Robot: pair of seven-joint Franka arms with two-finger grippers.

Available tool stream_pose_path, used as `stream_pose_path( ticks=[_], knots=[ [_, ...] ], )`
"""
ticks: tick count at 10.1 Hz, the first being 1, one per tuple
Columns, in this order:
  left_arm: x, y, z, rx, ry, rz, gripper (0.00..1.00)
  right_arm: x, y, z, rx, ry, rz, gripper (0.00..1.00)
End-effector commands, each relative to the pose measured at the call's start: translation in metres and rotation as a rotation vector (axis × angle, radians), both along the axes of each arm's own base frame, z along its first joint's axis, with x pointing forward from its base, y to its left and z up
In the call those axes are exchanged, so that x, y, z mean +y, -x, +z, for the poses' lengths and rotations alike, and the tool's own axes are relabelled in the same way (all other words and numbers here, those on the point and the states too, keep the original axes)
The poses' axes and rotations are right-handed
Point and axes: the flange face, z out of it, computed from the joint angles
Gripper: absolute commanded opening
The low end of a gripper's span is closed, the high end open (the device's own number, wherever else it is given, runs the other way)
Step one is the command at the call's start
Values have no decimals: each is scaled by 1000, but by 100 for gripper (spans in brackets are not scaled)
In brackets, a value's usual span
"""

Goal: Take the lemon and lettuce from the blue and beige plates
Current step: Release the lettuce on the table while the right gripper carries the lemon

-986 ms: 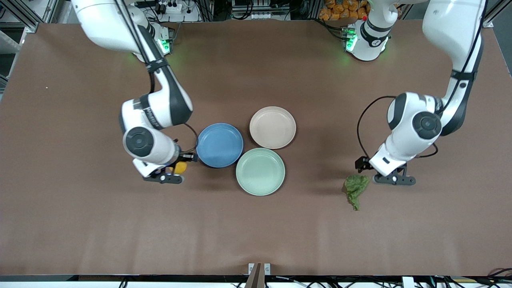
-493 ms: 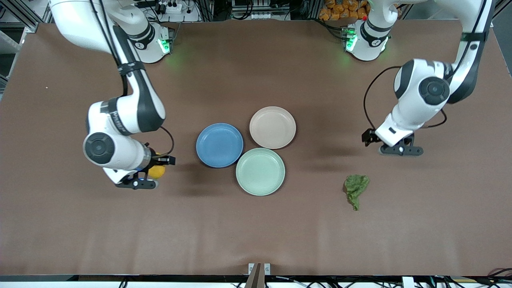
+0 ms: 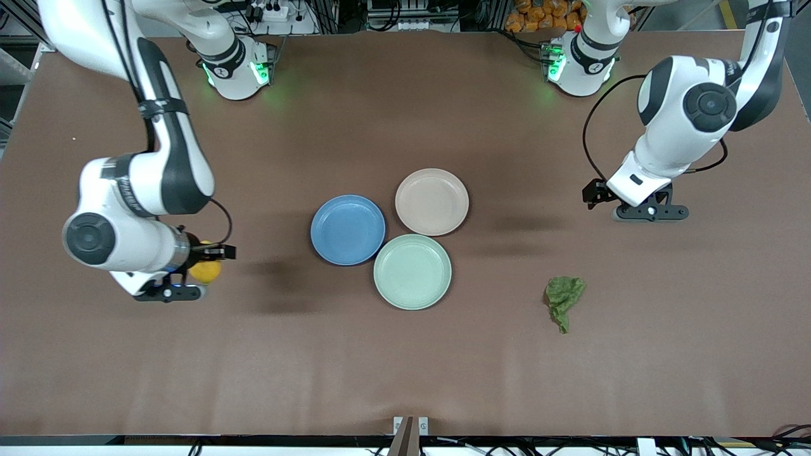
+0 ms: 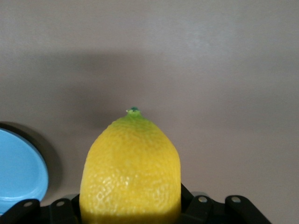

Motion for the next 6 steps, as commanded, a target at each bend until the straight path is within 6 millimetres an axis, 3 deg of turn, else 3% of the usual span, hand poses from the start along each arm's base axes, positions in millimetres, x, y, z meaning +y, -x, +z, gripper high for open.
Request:
stream_pose_path(
  ticks=[1,4,6],
  knots=[
    [-14,-9,45,-1,16,-2,100,-27,16,7,4,9,41,51],
    [-22,-22,126,19,12,-12,100,-64,41,-1,-36,-20,89,51],
    [-18,-24,164,5,27,-1,100,-79,56,-15,-45,-24,78,51]
  ],
)
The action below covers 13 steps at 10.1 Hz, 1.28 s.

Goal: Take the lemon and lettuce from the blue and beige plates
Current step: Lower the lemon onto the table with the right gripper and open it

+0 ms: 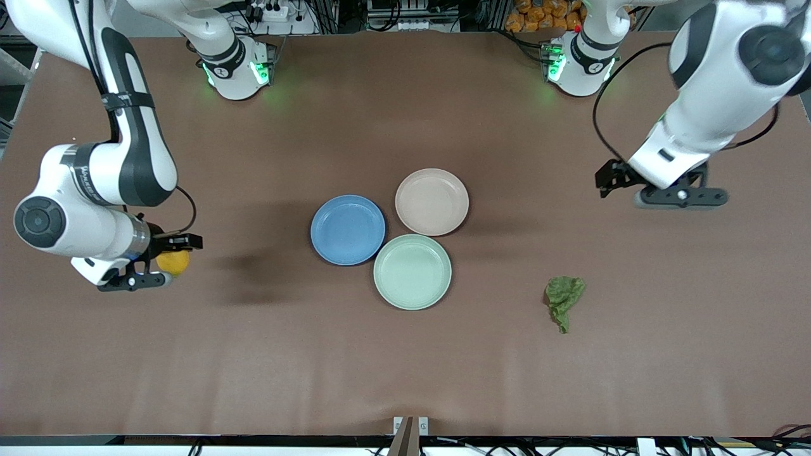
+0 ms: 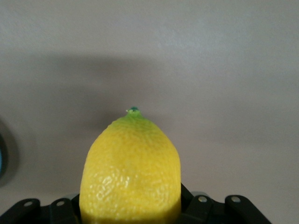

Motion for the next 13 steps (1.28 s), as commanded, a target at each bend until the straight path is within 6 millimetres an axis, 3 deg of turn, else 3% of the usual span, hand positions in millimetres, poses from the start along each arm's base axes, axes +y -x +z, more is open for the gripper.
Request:
stream_pose_path(
  ticks=[1,4,8,13],
  knots=[
    [4,-3,39,3,27,15,100,-16,33,-15,-43,-3,2,51],
    [13,-5,70,-19,28,35,100,-26,49,-44,-83,-5,6,51],
    [21,3,95,-2,22,47,100,-32,67,-96,-168,8,13,51],
    [40,11,100,71,13,79,100,-30,67,-146,-163,25,22,51]
  ],
)
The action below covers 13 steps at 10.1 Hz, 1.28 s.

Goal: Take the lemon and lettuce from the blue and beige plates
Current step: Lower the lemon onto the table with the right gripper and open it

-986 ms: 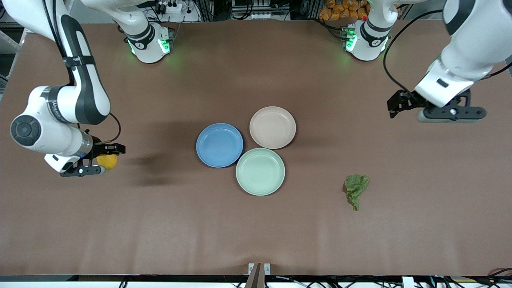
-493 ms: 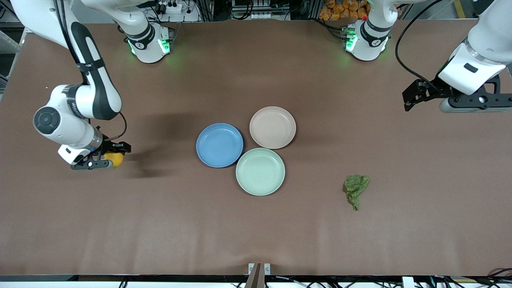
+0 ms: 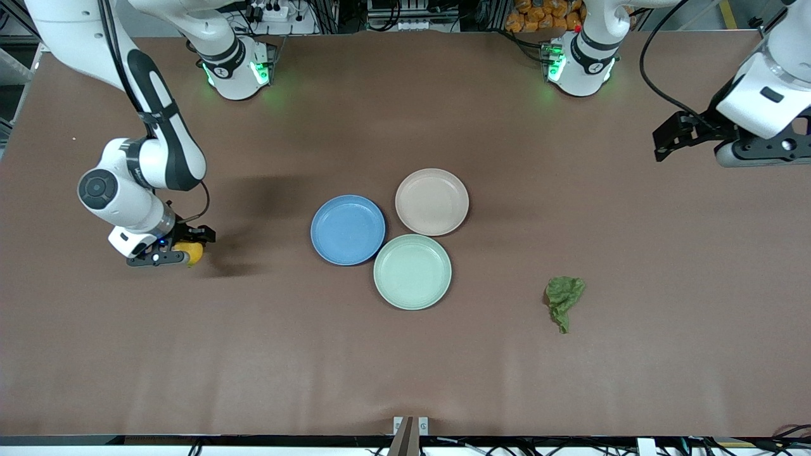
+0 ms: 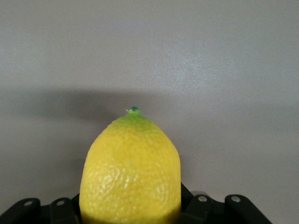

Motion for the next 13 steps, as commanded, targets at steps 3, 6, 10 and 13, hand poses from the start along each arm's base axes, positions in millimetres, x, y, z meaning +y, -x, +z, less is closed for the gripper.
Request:
stream_pose_path(
  ticks=[3,6,10,13],
  knots=[
    [-2,0,11,15,23,1,100,0,2,-32,8,5,10,52],
    [4,-3,12,18,48,24,100,3,4,-53,6,10,16,53],
    [5,-10,23,-15,49,16,100,6,-1,-50,8,8,17,100],
    [7,-13,29,-54,56,40,100,9,-15,-26,70,-1,15,100]
  ],
)
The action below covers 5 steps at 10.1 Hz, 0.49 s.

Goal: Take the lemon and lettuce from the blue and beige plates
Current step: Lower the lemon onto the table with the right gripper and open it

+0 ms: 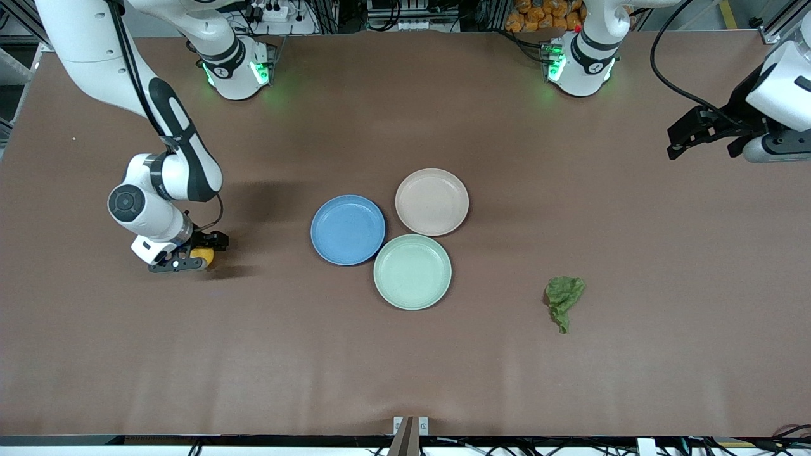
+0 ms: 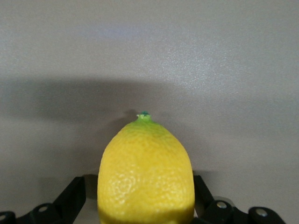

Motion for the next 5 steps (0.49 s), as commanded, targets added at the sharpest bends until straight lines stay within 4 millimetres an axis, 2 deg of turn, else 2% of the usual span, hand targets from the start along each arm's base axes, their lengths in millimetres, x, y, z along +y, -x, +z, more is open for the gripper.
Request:
stream_pose_path(
  ticks=[1,3,5],
  knots=[
    [2,-5,8,-21,21,24,100,0,-23,38,64,-18,-9,100],
    [14,-6,8,-20,20,38,100,-2,-40,79,106,-28,-15,100],
    [15,-6,8,-20,18,26,100,-13,-50,115,132,-37,-34,100]
  ],
)
